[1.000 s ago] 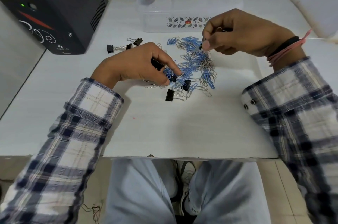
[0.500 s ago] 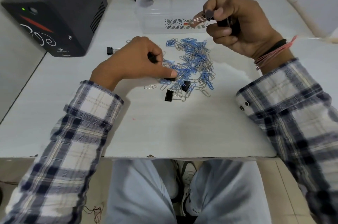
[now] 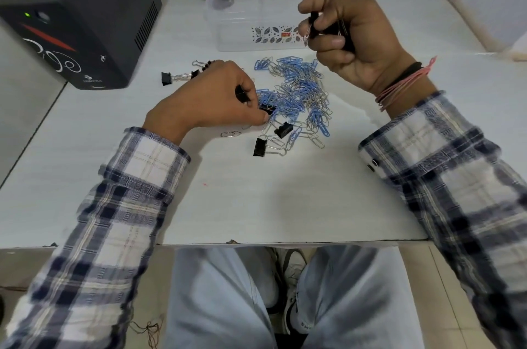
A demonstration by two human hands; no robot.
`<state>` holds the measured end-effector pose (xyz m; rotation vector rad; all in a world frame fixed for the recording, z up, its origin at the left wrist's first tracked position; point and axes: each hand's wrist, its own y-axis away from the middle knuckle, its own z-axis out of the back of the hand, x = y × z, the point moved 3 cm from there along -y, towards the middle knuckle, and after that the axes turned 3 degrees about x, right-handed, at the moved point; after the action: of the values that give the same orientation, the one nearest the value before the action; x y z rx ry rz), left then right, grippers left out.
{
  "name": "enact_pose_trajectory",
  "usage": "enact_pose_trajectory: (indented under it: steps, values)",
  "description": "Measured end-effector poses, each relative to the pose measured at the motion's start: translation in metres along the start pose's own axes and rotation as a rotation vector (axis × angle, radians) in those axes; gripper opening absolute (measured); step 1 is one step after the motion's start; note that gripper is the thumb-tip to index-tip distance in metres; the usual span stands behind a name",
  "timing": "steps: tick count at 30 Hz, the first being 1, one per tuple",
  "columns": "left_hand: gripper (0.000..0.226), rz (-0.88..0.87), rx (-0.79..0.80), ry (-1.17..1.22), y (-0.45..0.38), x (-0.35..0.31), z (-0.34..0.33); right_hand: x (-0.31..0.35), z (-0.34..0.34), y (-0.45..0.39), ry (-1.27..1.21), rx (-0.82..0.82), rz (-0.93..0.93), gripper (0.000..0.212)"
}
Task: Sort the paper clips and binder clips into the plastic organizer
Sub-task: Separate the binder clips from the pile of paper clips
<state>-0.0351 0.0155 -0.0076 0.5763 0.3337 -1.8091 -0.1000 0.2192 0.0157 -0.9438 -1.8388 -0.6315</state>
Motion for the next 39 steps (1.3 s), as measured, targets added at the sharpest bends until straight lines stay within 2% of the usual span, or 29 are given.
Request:
enact_pose_trajectory:
  steps: [5,8,10,12,18,20,26,36,38,39]
  values:
    - [0.043,-0.003,-0.077,-0.021,-0.003,0.001,-0.002,-0.007,0.002,-0.002,0.138,0.002,-0.072,0.017]
    - [0.046,-0.011,-0.109,-0.04,-0.004,-0.003,-0.007,-0.015,0.003,-0.003,0.515,-0.003,-0.059,0.017]
    - [0.046,-0.016,-0.126,-0.054,-0.005,-0.007,-0.009,-0.022,0.002,-0.001,0.835,0.049,-0.105,0.024]
    - [0.044,-0.016,-0.147,-0.069,-0.006,-0.009,-0.01,-0.028,-0.002,0.001,1.024,0.118,-0.17,0.023]
    - [0.039,0.024,-0.17,-0.036,-0.007,-0.009,-0.012,-0.027,-0.002,-0.003,1.184,0.137,-0.09,0.016]
    - [0.035,0.054,-0.173,-0.036,-0.008,-0.009,-0.013,-0.027,0.0,-0.004,1.183,0.118,-0.068,0.011]
    - [0.03,0.045,-0.193,-0.042,-0.006,-0.012,-0.011,-0.025,0.004,-0.006,1.172,0.009,-0.041,0.014]
    - [0.033,-0.04,-0.421,-0.003,-0.002,-0.006,0.002,-0.014,0.007,0.0,1.054,-0.092,0.017,0.012]
    - [0.035,-0.07,-0.453,-0.001,-0.002,-0.006,0.002,-0.016,0.006,-0.001,0.971,-0.075,-0.016,0.021]
    - [0.034,-0.082,-0.464,-0.003,-0.002,-0.007,0.002,-0.017,0.004,-0.001,0.916,-0.056,-0.042,0.034]
